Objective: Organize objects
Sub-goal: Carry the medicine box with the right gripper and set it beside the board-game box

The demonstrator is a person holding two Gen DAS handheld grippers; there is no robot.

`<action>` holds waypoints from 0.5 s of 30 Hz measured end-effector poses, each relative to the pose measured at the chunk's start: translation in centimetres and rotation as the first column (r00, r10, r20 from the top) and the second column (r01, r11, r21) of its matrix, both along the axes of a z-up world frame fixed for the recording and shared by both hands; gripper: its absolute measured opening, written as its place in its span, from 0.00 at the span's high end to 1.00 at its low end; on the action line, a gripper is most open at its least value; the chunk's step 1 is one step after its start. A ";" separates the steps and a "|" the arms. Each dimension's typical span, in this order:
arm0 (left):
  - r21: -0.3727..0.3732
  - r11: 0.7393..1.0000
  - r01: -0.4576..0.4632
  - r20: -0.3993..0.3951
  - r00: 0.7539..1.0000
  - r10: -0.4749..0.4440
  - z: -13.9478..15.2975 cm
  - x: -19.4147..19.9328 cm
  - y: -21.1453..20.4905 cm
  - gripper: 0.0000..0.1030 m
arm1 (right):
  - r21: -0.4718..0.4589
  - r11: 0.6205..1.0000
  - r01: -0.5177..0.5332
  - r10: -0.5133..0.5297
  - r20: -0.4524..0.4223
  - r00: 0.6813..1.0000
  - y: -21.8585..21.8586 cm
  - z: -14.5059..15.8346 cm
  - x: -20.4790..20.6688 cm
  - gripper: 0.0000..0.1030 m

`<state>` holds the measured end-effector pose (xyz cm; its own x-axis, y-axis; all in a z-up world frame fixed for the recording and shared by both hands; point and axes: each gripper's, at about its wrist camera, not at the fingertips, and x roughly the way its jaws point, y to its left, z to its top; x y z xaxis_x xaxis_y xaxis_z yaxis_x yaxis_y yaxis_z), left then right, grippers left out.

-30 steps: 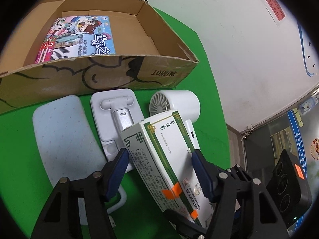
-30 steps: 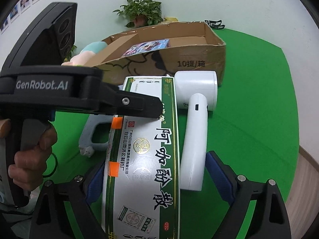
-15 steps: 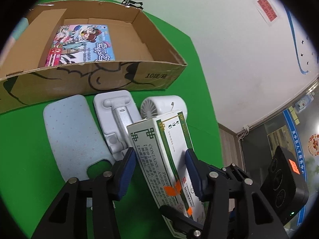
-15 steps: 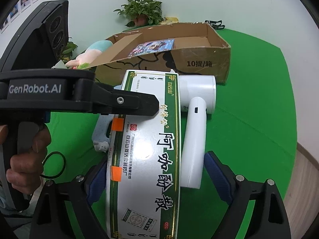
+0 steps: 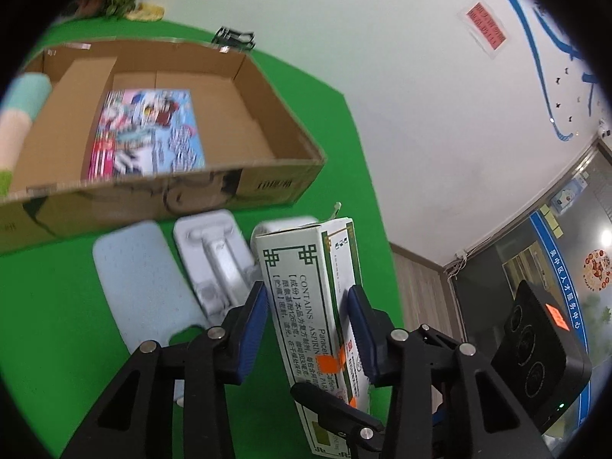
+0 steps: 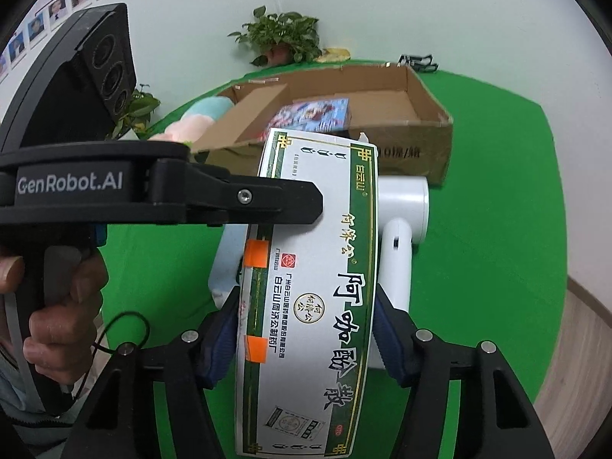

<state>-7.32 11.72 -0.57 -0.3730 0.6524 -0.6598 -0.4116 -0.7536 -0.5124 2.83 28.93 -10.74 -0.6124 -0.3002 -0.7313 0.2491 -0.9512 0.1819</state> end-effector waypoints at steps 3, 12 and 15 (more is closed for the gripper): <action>0.015 1.000 0.005 -0.060 0.998 -0.004 2.4 -0.7 0.0 0.60 | -0.003 1.000 0.016 -0.017 -0.058 0.998 0.1 2.2 -0.3 0.42; 0.034 0.999 -0.003 -0.212 0.977 0.010 10.1 -4.4 -0.5 0.60 | 0.070 0.997 0.016 -0.003 -0.192 0.981 -0.6 9.7 -4.9 0.42; 0.040 0.999 -0.006 -0.228 0.974 0.015 12.2 -6.5 -0.7 0.60 | 0.074 0.997 0.029 -0.012 -0.221 0.975 -1.0 12.3 -7.3 0.42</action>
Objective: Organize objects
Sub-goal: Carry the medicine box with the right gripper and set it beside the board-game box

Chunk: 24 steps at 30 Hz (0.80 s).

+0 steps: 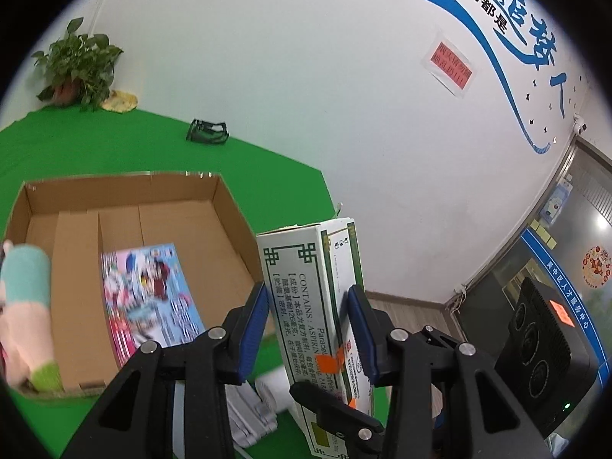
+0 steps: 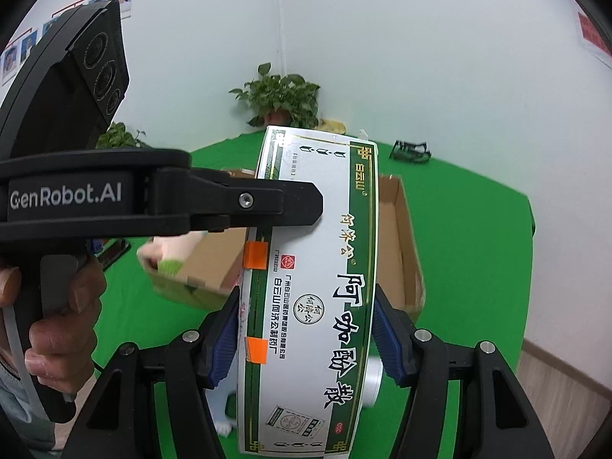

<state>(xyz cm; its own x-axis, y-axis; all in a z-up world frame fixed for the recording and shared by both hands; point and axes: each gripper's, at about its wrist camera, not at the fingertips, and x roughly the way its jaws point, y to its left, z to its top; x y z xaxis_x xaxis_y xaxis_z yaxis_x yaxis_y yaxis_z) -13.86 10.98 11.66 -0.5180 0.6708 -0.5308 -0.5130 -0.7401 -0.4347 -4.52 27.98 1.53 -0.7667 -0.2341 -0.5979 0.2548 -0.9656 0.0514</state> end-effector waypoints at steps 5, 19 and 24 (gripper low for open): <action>-0.012 1.000 -0.008 0.016 1.000 0.008 2.2 -4.1 -0.4 0.60 | -0.013 1.000 0.003 -0.003 -0.001 1.000 -0.6 2.9 -4.6 0.42; 0.005 0.999 -0.040 0.262 0.964 0.037 -5.7 -16.1 -1.5 0.60 | 0.001 1.000 -0.011 0.011 0.192 0.981 -1.7 -1.6 -18.0 0.42; 0.002 0.999 -0.050 0.355 0.934 0.046 -10.3 -18.8 -1.3 0.60 | 0.033 0.999 -0.006 -0.003 0.266 0.964 -1.8 -6.0 -21.0 0.42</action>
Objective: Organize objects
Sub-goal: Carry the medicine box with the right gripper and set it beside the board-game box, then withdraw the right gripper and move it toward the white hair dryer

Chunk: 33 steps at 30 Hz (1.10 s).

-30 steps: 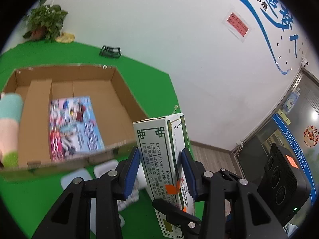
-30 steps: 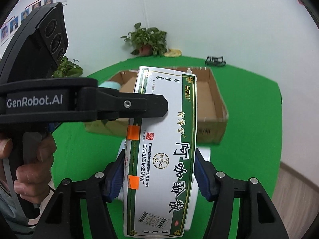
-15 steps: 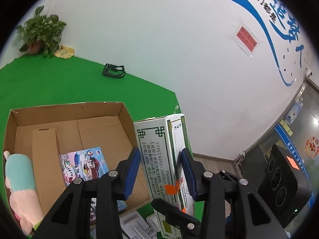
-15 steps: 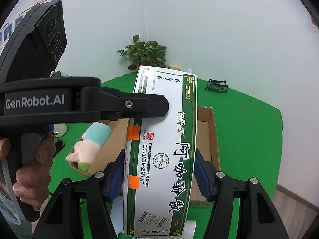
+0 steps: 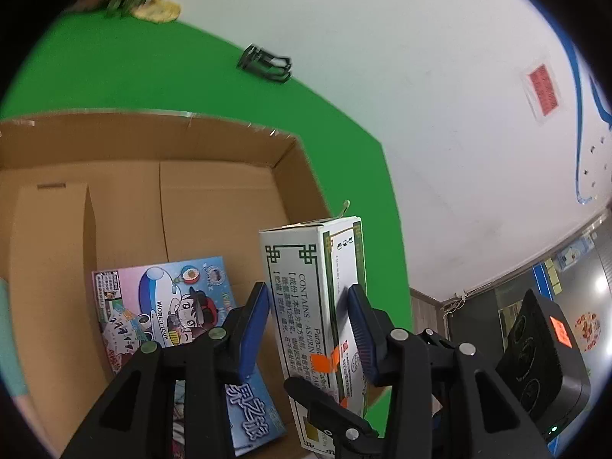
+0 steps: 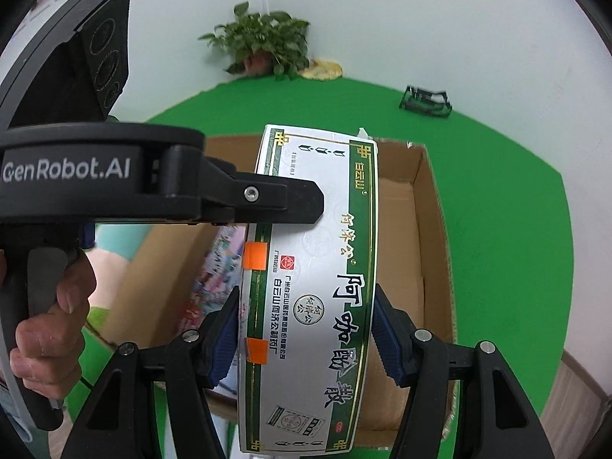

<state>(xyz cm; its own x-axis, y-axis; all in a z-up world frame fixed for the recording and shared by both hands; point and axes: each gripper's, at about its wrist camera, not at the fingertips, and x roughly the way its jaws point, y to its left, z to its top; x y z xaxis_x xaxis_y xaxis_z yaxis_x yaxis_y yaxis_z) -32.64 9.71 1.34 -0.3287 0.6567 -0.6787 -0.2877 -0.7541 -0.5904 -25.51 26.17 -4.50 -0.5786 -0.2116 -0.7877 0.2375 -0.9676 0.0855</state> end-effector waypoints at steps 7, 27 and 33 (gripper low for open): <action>0.000 1.000 0.010 0.114 0.993 -0.010 -4.7 -2.4 0.9 0.59 | 0.058 0.998 0.030 -0.036 0.100 0.994 0.8 -5.9 -0.8 0.42; -0.157 0.981 -0.113 -0.071 0.992 0.103 -0.4 4.4 -4.0 0.54 | 0.029 0.999 0.043 -0.048 0.216 0.975 1.7 -9.6 1.6 0.26; -0.255 0.928 -0.270 -0.348 0.921 0.173 4.4 11.5 -5.9 0.30 | 0.049 0.998 0.035 -0.038 0.077 0.996 0.7 -6.2 4.1 0.00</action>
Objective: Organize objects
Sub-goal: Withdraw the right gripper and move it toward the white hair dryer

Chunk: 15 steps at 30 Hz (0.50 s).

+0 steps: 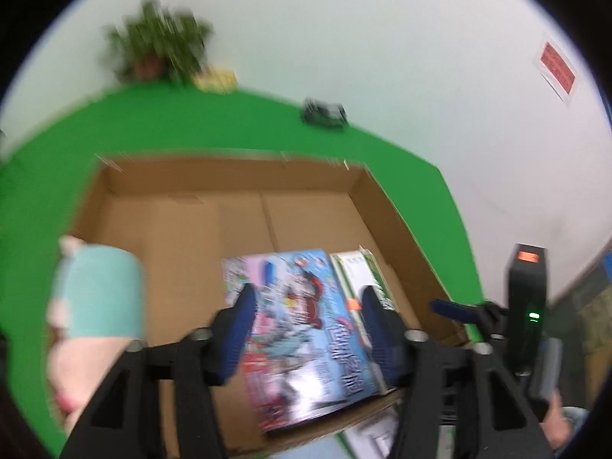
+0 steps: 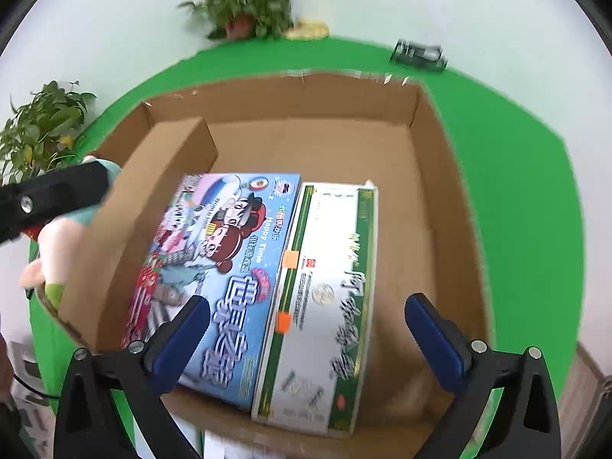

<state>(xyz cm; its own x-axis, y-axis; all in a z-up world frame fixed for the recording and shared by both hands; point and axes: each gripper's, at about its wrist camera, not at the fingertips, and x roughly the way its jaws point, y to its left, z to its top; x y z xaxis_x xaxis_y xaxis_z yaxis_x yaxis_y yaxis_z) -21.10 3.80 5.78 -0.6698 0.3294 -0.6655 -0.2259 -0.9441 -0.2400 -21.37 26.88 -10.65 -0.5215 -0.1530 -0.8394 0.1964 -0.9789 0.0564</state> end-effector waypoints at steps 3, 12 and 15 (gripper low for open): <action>-0.041 0.992 -0.116 -0.205 0.973 0.105 2.8 5.2 -0.7 0.19 | 0.031 0.999 -0.007 0.010 -0.114 0.993 0.5 3.1 3.0 0.00; -0.081 0.976 -0.201 -0.390 0.908 0.154 5.0 16.1 1.0 0.17 | -0.007 0.996 0.092 -0.087 -0.394 0.915 2.1 9.4 16.8 0.00; -0.073 0.980 -0.186 -0.381 0.913 0.144 4.6 17.8 1.7 0.17 | -0.029 0.994 0.103 -0.107 -0.386 0.916 2.6 9.9 20.5 0.00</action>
<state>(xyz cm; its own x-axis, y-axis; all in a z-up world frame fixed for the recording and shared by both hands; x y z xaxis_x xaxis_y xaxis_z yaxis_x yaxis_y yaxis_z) -3.30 5.54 10.39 -0.9144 0.1343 -0.3819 -0.1181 -0.9908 -0.0656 -0.92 29.52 -0.72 -0.8187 -0.0853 -0.5679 0.1005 -0.9949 0.0046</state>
